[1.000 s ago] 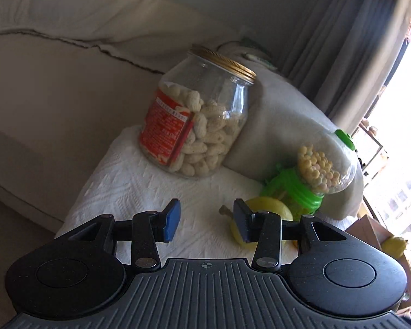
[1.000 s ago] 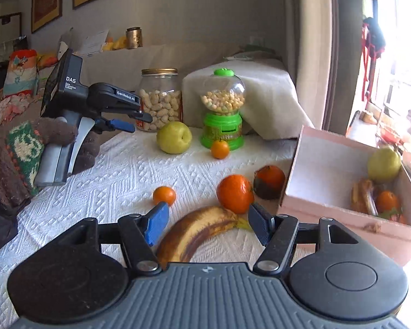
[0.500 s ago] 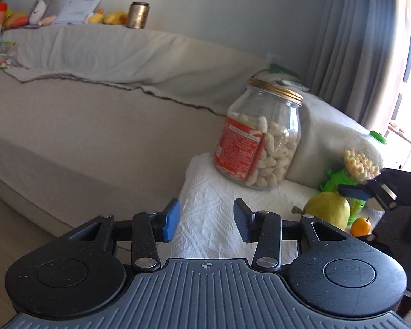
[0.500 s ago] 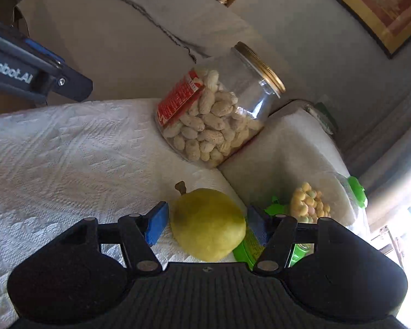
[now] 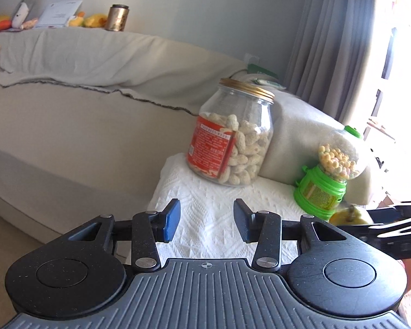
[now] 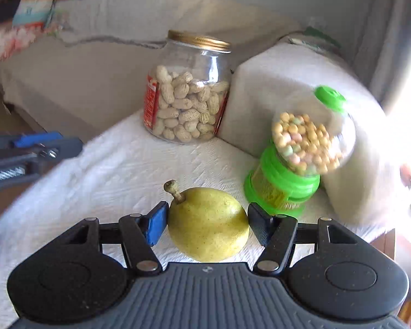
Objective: Organize fruits
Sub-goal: 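Carry the yellow pear with the right tool while the left tool grasps a small tangerine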
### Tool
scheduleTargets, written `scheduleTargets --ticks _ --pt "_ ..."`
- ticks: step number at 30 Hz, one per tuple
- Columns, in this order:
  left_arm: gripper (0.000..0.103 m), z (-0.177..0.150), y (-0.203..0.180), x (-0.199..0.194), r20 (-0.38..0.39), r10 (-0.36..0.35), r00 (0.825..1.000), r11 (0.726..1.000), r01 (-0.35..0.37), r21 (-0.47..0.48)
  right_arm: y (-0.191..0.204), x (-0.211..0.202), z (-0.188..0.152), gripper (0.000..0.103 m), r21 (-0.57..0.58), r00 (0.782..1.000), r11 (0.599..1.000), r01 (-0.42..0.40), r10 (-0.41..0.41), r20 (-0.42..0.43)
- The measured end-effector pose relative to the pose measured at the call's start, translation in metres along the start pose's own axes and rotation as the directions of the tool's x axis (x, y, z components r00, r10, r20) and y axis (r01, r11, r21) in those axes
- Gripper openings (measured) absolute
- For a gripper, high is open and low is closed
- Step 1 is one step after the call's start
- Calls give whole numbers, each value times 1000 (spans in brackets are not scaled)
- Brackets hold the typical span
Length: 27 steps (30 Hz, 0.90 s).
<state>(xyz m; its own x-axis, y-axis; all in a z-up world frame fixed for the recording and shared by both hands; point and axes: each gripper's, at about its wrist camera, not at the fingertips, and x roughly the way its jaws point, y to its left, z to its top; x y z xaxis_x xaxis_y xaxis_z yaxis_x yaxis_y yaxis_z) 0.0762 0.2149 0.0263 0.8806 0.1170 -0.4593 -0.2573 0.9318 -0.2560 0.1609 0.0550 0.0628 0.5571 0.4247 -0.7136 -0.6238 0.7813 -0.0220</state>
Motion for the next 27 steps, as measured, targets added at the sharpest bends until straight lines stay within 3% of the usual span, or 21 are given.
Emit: scheduleTargets --ticks 3,8,11,15,18,21,27 --pt "47 -4 -11 2 -19 -33 999 999 34 36 -18 -59 -36 64 113 996 993 -38 29 79" --pt "47 -14 -46 -2 -85 -165 983 979 174 106 -42 -124 -102 64 232 988 972 29 -64 143" --pt "47 -24 -79 -9 -145 -268 953 945 289 153 -61 -142 -143 64 325 983 943 74 -123 133" --pt "47 -34 -121 -23 -212 -375 902 884 417 212 -92 -133 -180 64 455 984 885 100 -154 83" --pt "47 -41 -145 -31 -252 -393 884 855 453 254 -104 -136 -197 64 511 984 859 25 -111 140" --pt "47 -48 -165 -36 -289 -390 875 833 468 294 -105 -141 -208 64 504 978 863 7 -110 175" --pt "48 -59 -184 -42 -311 -350 884 820 450 355 -105 -163 -225 71 482 954 873 74 -203 221"
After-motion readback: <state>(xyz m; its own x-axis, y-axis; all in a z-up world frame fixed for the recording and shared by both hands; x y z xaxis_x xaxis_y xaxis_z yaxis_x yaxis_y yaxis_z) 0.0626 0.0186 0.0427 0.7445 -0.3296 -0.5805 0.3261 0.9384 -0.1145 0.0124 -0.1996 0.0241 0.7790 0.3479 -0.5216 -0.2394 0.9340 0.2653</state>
